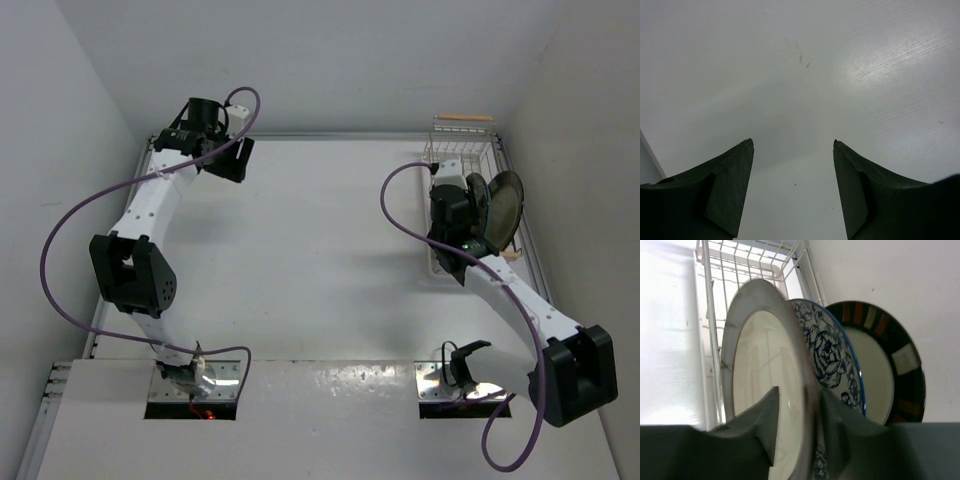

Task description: Load the plates into the dish rack

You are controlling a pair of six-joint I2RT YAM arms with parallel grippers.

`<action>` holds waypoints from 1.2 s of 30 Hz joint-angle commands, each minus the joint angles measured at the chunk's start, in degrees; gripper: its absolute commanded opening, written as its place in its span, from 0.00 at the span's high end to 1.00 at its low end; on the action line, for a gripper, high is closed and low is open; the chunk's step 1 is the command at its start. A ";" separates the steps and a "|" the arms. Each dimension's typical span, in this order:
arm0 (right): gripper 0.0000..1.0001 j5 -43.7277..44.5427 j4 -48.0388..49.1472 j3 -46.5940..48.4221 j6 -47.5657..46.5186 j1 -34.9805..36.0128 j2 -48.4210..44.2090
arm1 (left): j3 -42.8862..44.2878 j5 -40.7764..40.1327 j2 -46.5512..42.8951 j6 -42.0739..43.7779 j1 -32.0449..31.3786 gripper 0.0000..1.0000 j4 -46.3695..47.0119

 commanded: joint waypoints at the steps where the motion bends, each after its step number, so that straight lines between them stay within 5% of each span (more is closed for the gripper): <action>1: 0.60 -1.46 3.32 1.55 0.01 -0.72 -0.45 | 0.10 -0.18 -1.42 -0.67 0.92 0.31 1.30; 13: 0.16 -12.97 -10.99 16.05 1.92 -2.21 -6.94 | -0.68 -2.11 -2.56 0.47 1.44 0.29 1.30; 17: 0.01 -31.77 -21.89 13.78 7.56 -3.44 -18.25 | -6.83 -4.31 -7.81 3.01 2.15 0.29 1.30; 20: 0.01 -42.83 -22.69 4.43 13.60 -3.53 -28.87 | -16.40 -4.31 -12.30 4.42 3.46 0.29 2.79; 27: 0.01 -46.04 -23.74 -18.98 29.88 -3.44 -51.31 | -39.50 -9.76 -28.38 9.34 3.99 0.29 7.27; 36: 0.01 -42.69 -31.66 -25.25 35.08 -3.44 -61.19 | -52.45 -8.54 -40.08 9.61 2.94 0.29 8.51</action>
